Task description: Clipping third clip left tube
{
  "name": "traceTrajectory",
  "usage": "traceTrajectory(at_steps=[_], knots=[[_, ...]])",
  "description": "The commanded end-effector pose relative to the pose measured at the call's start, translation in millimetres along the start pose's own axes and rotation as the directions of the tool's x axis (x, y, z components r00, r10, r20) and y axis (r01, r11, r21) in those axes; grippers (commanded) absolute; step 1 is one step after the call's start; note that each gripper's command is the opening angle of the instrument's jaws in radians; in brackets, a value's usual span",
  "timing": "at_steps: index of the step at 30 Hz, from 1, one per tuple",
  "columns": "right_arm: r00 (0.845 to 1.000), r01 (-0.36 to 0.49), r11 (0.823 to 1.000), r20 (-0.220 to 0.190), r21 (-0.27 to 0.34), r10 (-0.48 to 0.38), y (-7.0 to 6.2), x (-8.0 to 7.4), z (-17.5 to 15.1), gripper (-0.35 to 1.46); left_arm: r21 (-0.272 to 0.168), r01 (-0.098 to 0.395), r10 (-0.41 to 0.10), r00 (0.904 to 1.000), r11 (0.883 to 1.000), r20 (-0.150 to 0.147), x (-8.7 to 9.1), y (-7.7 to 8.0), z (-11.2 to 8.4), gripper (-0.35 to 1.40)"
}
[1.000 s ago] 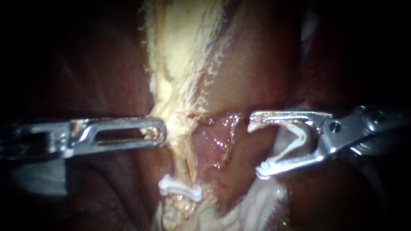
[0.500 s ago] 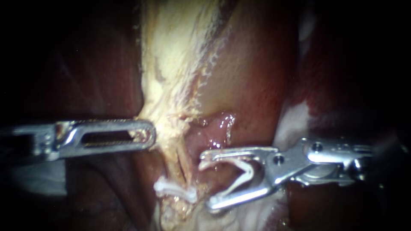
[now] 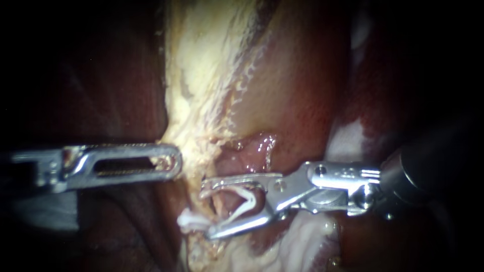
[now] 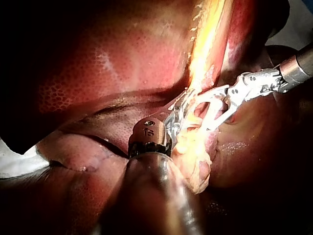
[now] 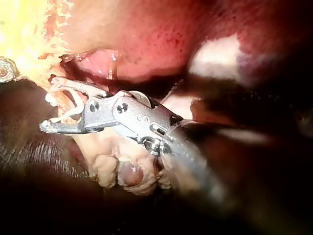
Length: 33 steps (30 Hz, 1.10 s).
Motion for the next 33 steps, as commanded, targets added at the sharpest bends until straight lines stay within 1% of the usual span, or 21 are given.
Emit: traceTrajectory(at_steps=[1,10,19,22,28,33], knots=[[1.000,0.000,1.000,-0.001,-0.001,0.000,0.1,0.0,0.0,0.60,0.000,0.000,0.000,1.0000,1.000,0.000,0.0,-0.1,-0.1,-0.35],[1.000,0.000,1.000,-0.002,0.000,0.000,0.6,0.2,0.8,0.60,0.000,0.000,0.000,1.0000,1.000,0.000,0.2,-0.4,-0.3,-0.35],[1.000,0.006,1.000,-0.002,0.011,-0.006,0.7,0.2,1.9,0.60,0.000,0.001,-0.001,1.0000,1.000,0.000,0.2,-0.4,-0.3,-0.35],[1.000,0.004,1.000,-0.002,0.007,-0.004,1.0,0.2,1.7,0.60,0.000,0.001,-0.001,1.0000,1.000,0.000,0.2,-0.5,-0.4,-0.35],[1.000,0.002,1.000,0.010,-0.003,-0.002,1.7,-0.2,1.1,0.60,0.002,0.001,-0.001,1.0000,1.000,0.001,0.3,-0.8,-0.7,-0.35],[1.000,0.002,1.000,0.010,-0.005,-0.002,1.7,-0.3,0.8,0.60,0.002,0.001,-0.001,1.0000,1.000,0.001,0.3,-0.8,-0.7,-0.35]])
